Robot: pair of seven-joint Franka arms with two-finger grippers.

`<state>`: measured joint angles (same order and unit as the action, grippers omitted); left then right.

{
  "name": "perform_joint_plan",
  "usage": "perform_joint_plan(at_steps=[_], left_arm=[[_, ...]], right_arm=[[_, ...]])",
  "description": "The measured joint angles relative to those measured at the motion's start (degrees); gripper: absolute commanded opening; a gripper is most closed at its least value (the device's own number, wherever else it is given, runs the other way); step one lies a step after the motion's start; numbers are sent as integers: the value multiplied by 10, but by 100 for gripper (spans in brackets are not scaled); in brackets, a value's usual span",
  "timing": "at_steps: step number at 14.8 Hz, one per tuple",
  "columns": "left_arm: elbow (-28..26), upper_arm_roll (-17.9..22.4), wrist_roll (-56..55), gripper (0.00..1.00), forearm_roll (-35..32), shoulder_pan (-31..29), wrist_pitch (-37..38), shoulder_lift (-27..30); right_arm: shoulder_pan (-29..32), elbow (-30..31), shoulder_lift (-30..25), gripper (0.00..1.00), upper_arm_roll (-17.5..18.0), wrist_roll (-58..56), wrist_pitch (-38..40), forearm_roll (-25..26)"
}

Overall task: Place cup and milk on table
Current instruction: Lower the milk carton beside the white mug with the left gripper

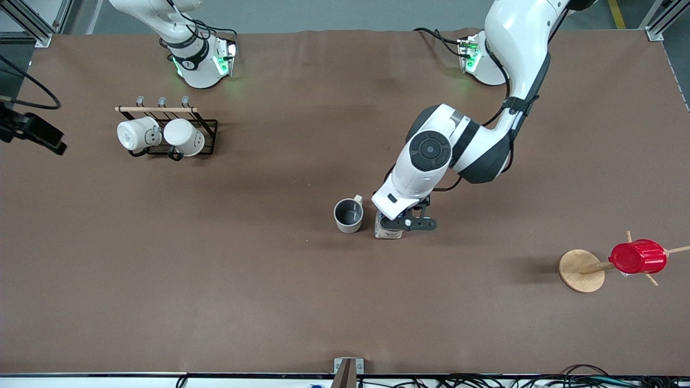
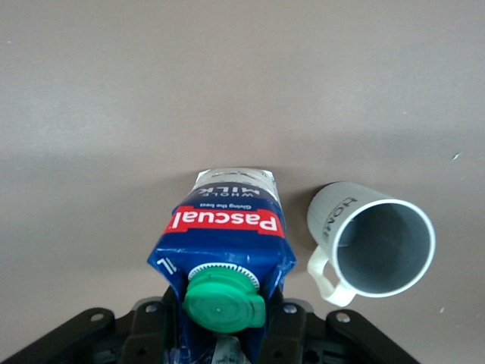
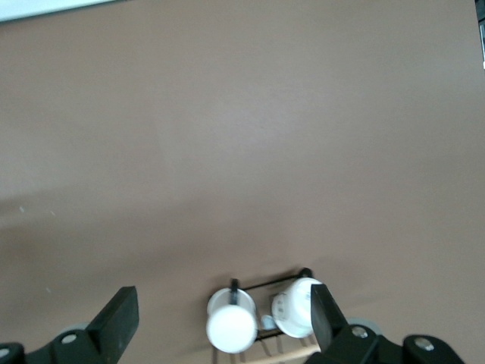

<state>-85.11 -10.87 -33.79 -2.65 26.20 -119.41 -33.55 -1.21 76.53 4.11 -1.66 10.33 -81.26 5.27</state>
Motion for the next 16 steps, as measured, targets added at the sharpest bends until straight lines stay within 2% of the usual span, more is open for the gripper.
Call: perform_joint_plan(at_steps=[4,5,6,7,8,13,16], left_arm=[[12,0,-3,18,0,4,3,-8],[12,0,-3,24,0,4,3,-8],[12,0,-3,43,0,4,3,-8],[12,0,-3,81,0,4,3,-8],[12,0,-3,100,0,4,3,-8],[21,-1,-3,100,0,5,8,-7],[22,0,-6,100,0,4,38,7]], right_arm=[[11,7,-8,100,-55,-79,6,-41],[12,8,-8,100,-66,-93,4,-51],[13,10,-8,100,-72,-100,2,-55],[13,11,-8,100,-73,-103,1,-56],[12,12,-8,100,-73,-103,1,-57],[11,12,-8,100,-71,-104,1,-58],[11,12,-8,100,-71,-105,0,-58]])
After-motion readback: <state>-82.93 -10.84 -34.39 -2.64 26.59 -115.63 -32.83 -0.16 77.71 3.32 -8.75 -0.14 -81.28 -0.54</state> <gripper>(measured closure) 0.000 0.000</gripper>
